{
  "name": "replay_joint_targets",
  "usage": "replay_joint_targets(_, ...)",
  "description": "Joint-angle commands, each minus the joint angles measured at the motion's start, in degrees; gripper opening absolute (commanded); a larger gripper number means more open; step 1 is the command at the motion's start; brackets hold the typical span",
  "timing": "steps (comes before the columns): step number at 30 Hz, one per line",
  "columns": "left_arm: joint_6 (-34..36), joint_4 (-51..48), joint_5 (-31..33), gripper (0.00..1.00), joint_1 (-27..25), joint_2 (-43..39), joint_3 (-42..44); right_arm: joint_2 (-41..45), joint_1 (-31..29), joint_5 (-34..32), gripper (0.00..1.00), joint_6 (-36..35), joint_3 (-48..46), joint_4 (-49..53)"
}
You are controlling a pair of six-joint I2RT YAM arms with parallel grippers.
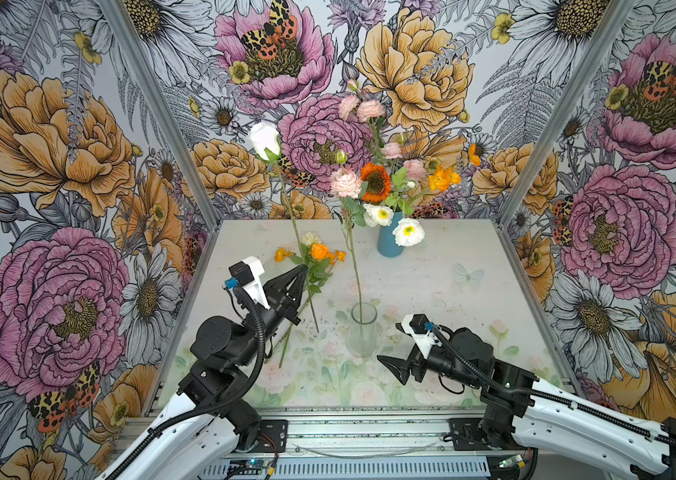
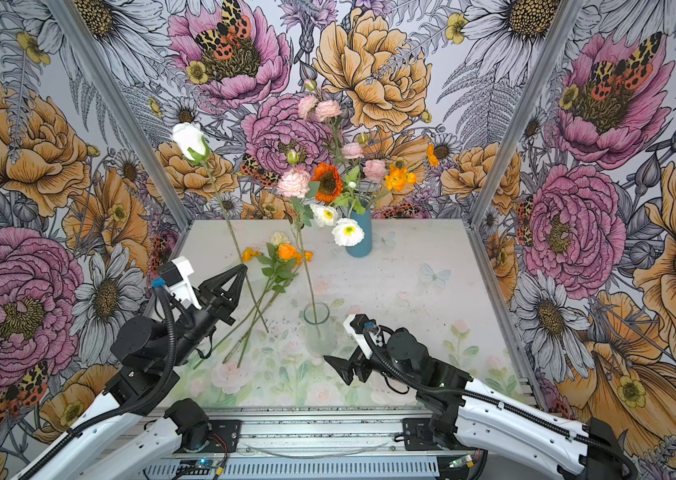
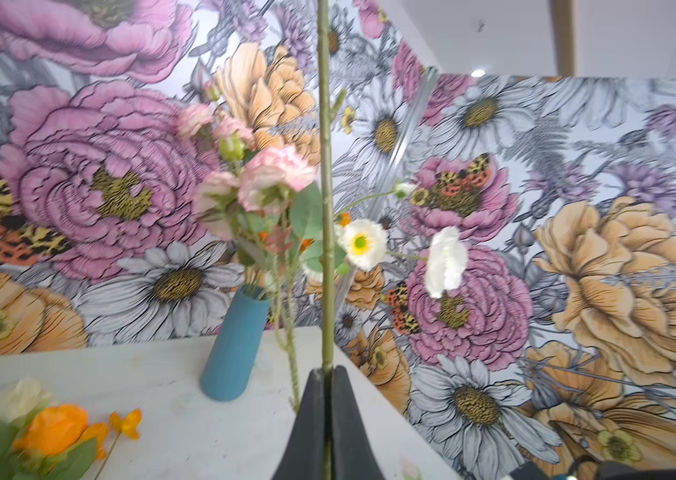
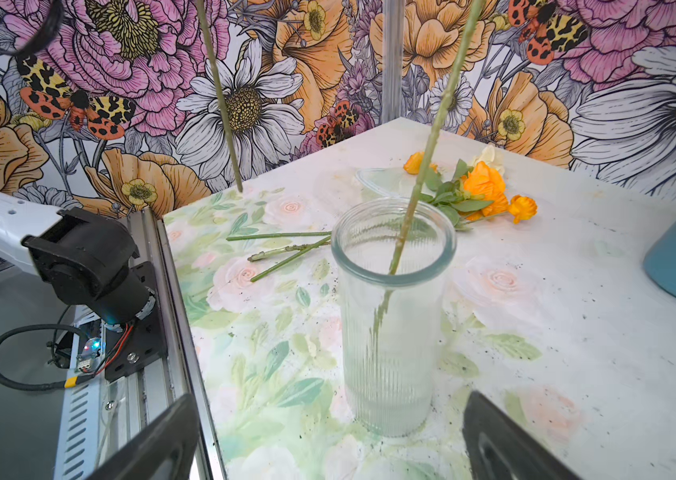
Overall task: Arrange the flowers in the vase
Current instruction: 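Carry the white flower over the glass vase and lower its stem in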
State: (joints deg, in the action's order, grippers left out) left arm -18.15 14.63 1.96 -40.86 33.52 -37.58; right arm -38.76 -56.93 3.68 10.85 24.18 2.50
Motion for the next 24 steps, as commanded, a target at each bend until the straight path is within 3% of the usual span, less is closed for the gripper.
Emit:
replay_joint_targets(1, 6.3, 17.5, 1.3, 0.00, -4.4, 4.3, 1.0, -0.5, 0.4, 1.3, 1.00, -0.7, 1.7, -0.2)
replay_joint_targets(7, 10.6, 30.5, -2.2, 0.00, -10.0, 18.1, -3.2, -0.4, 0.4, 1.6, 0.99, -0.3, 1.7, -0.2)
replay_joint_targets(12, 12.9, 32.8, -2.9, 0.00, -11.4, 25.7, -5.2, 0.8, 0.4, 2.0, 1.00, -0.1, 1.0, -0.1)
replay_joint_targets(24, 16.7, 25.8, -6.9, 0.00, -11.7, 25.2, -0.4, 0.3, 0.5, 2.5, 0.99, -0.7, 0.5, -0.1)
